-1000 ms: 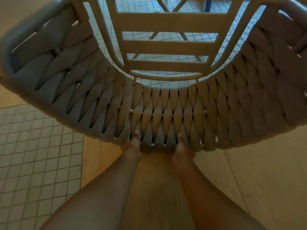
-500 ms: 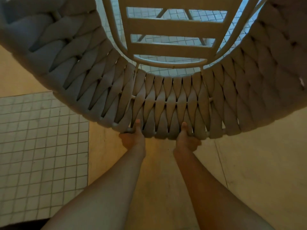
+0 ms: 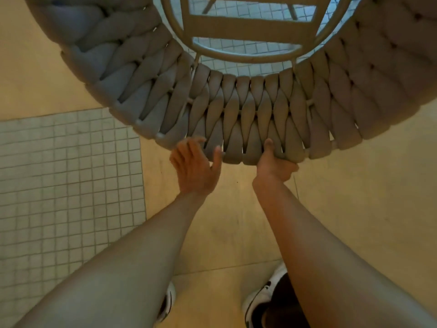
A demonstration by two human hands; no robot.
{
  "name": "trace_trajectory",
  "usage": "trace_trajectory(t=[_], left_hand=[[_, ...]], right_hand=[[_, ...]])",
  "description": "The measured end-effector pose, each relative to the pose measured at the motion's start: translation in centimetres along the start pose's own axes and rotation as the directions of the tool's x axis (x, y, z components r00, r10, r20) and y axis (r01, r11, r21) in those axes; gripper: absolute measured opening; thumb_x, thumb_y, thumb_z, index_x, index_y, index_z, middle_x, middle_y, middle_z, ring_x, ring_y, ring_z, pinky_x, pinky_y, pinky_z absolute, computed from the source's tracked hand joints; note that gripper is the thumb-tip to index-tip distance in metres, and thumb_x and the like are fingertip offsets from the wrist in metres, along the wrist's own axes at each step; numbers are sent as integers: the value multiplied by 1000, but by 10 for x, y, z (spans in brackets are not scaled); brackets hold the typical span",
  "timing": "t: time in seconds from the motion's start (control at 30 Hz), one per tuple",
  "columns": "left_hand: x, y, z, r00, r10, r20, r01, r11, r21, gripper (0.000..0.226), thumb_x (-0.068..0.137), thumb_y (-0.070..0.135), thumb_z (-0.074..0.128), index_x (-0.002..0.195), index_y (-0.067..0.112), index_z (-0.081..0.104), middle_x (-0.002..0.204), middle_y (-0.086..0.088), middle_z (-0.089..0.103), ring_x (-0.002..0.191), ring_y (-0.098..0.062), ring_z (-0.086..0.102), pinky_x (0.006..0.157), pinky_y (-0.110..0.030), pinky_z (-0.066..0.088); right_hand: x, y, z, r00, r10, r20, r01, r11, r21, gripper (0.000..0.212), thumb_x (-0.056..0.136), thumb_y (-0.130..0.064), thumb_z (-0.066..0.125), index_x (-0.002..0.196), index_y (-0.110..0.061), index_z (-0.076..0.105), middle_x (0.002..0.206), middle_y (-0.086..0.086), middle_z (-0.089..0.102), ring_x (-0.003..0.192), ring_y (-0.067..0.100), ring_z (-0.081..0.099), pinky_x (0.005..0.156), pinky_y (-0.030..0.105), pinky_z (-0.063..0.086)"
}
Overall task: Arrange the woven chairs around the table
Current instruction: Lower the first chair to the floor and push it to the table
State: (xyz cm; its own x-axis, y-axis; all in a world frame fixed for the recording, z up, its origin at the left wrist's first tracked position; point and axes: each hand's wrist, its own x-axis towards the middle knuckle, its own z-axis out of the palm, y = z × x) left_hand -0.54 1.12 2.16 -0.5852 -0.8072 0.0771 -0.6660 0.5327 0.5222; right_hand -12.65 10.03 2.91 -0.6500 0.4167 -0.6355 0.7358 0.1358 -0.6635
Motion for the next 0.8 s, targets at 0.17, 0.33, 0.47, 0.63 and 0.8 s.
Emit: trace_trajectory(t=[0.17, 0.33, 0.47, 0.63, 0.8], left_hand=[[35, 15, -50, 771, 526, 360, -629, 721, 292, 80, 67, 61, 73, 128, 20, 42, 127, -9, 40, 114, -32, 40, 97, -42, 32], [65, 32, -84, 655, 373, 658, -686, 657, 311, 101, 76, 66, 67, 154, 24, 21, 158, -6, 26, 149, -33, 16, 120, -57, 13], [79, 35, -119, 561, 339, 755, -754, 587, 297, 99, 89, 61, 57, 161, 20, 3, 169, -7, 10, 155, -34, 0, 117, -70, 6], [115, 47, -167, 475, 297, 828, -809, 517, 279, 97, 93, 54, 56, 161, 17, -3, 169, -11, 5, 154, -38, 0, 115, -74, 9], [159, 67, -207, 405, 266, 875, -845, 473, 247, 88, 98, 46, 52, 161, 15, -1, 169, -12, 6, 154, -41, 5, 114, -74, 14]], right_hand=[[-36, -22, -27, 1000, 8, -21, -7, 1000, 7, 76, 80, -43, 85, 133, -8, 42, 129, 16, 62, 114, 36, 64, 78, 28, 43], [-77, -44, -47, 998, 20, -54, -18, 999, 30, 73, 78, -42, 86, 129, -12, 43, 126, 12, 64, 108, 31, 66, 80, 26, 44], [-115, -60, -57, 999, -8, -33, 11, 995, 95, 66, 80, -40, 85, 125, -18, 43, 116, 1, 63, 91, 14, 58, 75, 21, 46], [-168, -82, -60, 998, -54, 27, 50, 989, 143, 55, 84, -41, 81, 119, -24, 43, 104, -11, 59, 88, 8, 61, 65, 13, 47], [-216, -102, -66, 974, -200, 103, 182, 970, 161, 33, 93, -31, 73, 112, -20, 48, 110, -2, 63, 96, 14, 71, 80, 27, 60]])
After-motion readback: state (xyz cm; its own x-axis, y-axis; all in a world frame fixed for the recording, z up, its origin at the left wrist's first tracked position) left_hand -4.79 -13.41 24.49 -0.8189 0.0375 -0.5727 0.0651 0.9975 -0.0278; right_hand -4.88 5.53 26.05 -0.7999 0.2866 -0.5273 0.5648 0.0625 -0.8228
